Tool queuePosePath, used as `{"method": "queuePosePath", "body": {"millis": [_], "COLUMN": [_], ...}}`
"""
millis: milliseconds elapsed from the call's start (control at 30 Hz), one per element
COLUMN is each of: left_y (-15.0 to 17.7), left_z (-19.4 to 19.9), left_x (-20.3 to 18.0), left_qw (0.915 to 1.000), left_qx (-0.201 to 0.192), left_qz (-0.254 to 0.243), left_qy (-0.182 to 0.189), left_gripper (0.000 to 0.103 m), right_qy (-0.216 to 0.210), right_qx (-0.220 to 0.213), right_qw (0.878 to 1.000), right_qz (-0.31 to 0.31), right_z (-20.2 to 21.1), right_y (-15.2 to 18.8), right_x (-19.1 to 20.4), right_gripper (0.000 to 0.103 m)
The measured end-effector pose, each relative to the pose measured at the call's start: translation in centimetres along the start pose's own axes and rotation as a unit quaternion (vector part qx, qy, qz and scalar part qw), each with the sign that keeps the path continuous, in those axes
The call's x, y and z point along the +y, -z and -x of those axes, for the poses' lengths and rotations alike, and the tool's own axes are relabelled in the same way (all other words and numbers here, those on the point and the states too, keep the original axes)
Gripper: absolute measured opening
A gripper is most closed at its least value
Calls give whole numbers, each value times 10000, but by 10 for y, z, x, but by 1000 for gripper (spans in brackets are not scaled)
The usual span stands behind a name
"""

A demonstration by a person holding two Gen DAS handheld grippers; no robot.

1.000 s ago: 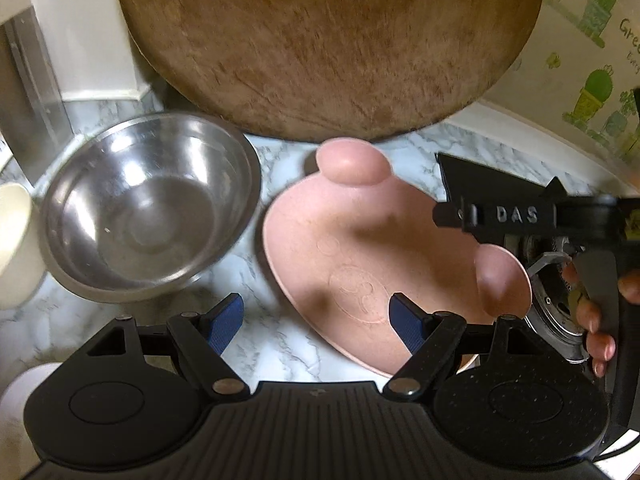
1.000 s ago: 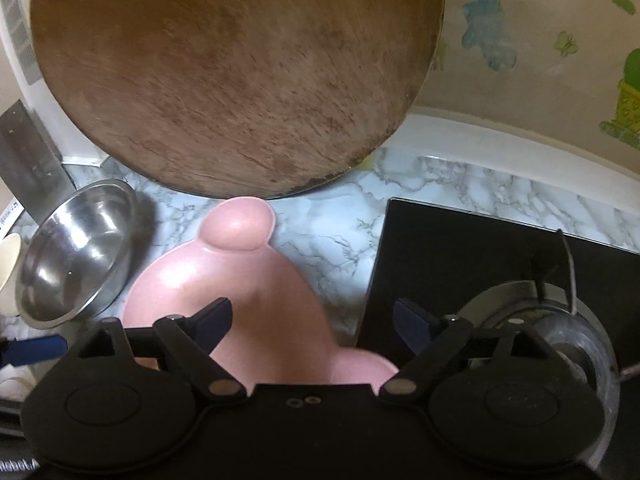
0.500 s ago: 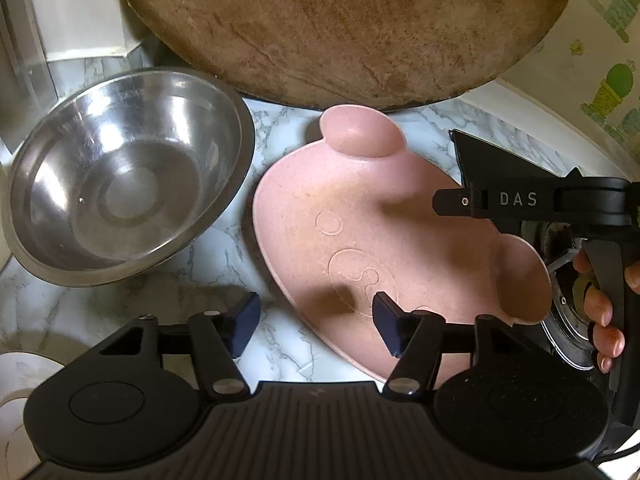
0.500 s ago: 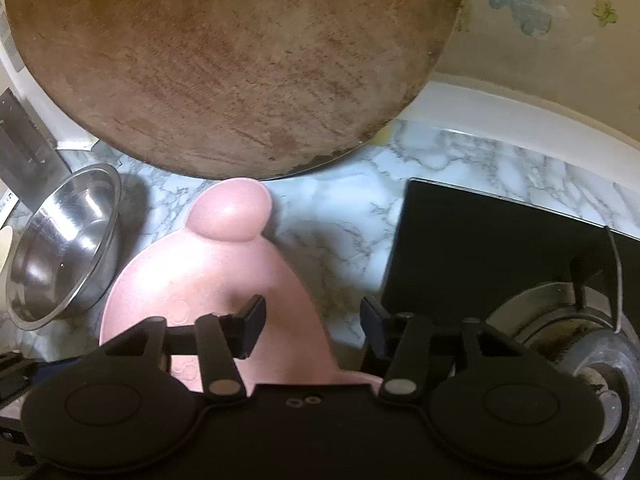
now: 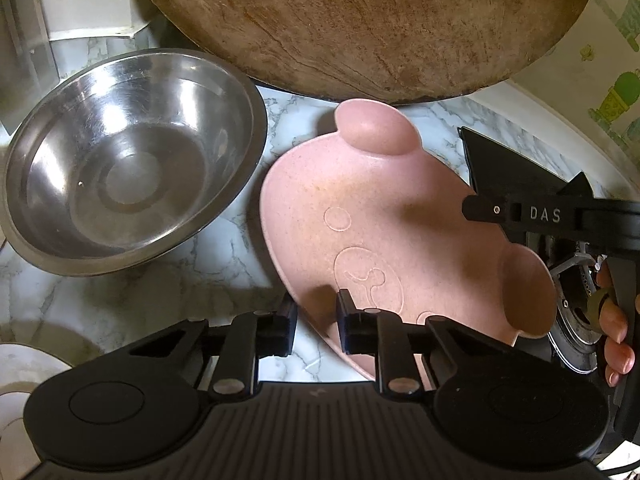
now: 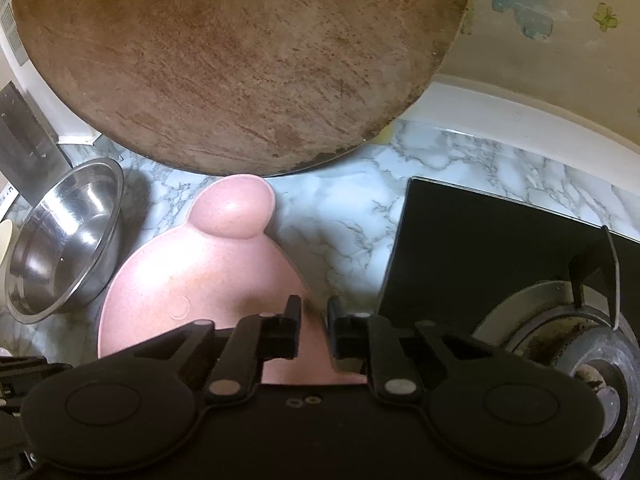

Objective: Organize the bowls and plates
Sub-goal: 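Lift the pink bear plate and carry it toward the stacked white plates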

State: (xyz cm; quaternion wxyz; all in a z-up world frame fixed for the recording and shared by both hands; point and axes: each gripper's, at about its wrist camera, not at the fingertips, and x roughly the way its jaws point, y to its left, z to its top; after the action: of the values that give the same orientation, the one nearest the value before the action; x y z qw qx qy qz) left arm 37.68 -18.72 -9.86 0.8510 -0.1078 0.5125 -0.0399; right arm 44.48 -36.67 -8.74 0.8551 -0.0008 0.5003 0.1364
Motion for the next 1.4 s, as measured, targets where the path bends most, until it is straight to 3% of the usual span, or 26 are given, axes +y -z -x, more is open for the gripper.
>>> {"method": "queuePosePath", "body": {"millis": [767,1400], "left_y": [23,69], "left_z": [64,152], "left_x": [0,60], "left_qw": [9980,9953], "left_qx": [-409,-821], "left_qz": [-439,-434], "left_qy": [203,263], "left_gripper": [19,19], "right_qy": [3,-209], "right_qx": [-369,-867], "right_qw": [9986,9955], "right_qz": [-368,-325], "right_z": [63,137], "right_y": [38,81], "right_x": [9,85], "right_gripper": [11,11]}}
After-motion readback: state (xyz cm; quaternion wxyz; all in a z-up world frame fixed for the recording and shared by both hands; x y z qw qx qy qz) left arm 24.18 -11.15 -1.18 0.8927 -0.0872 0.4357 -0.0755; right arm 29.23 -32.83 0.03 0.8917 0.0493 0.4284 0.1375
